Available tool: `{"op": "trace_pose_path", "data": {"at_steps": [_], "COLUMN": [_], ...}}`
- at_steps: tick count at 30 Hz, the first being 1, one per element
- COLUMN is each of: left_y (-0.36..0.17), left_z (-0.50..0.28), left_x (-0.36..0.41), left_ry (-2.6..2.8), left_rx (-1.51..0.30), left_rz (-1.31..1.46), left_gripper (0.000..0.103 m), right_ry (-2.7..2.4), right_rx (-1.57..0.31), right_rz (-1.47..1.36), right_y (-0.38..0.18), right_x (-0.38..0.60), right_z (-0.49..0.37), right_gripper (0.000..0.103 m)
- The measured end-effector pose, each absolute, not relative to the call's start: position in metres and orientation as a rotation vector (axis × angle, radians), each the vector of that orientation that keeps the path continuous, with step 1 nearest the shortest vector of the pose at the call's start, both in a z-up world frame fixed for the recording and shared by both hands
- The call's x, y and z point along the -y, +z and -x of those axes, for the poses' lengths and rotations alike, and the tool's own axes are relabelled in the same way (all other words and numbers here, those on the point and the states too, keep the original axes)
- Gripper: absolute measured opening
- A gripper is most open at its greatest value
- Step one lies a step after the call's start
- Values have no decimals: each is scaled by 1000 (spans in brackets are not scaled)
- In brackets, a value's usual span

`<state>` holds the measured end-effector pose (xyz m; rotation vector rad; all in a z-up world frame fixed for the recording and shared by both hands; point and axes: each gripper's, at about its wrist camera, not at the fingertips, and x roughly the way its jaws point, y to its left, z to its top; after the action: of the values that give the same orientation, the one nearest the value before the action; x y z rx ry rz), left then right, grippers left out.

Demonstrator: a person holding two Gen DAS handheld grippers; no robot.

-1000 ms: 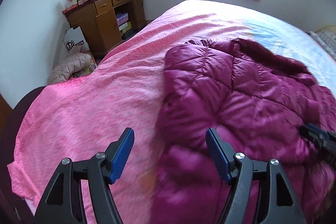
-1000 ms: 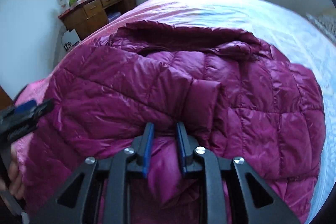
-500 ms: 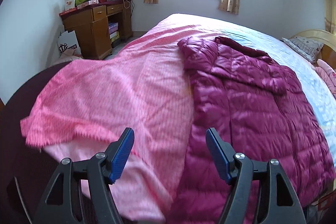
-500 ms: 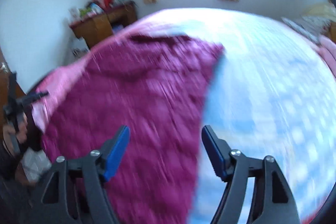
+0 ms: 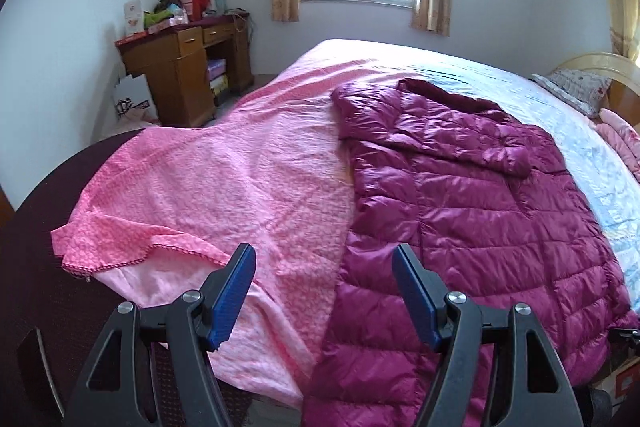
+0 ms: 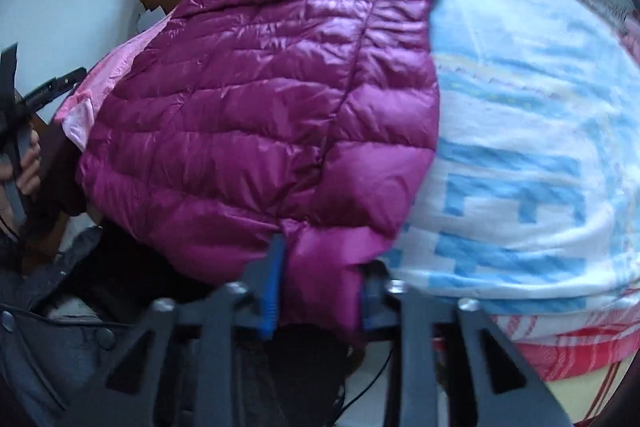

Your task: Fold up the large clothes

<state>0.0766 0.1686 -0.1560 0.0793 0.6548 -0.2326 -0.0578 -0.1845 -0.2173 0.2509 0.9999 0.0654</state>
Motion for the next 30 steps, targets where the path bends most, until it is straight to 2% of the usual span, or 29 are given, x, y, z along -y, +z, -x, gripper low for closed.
{"op": "trace_pose_path", "data": {"at_steps": [3, 9, 11, 16, 23, 30], "left_y": [-161, -159, -157, -148, -135, -125], "left_z": [-83, -104, -110, -127, -133, -150], "left_x": [-172, -186, -190, -207, -226, -246], "left_ry": [-225, -221, -210, -192, -176, -269], "left_rx": [-689, -746, -753, -762, -717, -689], "left_rz": [-80, -24, -4, 62, 46, 215], "left_gripper": [71, 72, 77, 78, 78, 78], "right_ry": [136, 316, 345, 324, 161, 50], "right_rx": [-1011, -836, -767, -662, -655, -701], "right_rz": [-385, -540, -554, -535, -628, -691], "right_y": [-216, -161, -139, -101, -118, -156], "right_x": [198, 218, 226, 241, 276, 306], "right_z": [55, 48, 36, -14, -99, -152], "right_gripper": [19, 18, 18, 18, 18, 19]}}
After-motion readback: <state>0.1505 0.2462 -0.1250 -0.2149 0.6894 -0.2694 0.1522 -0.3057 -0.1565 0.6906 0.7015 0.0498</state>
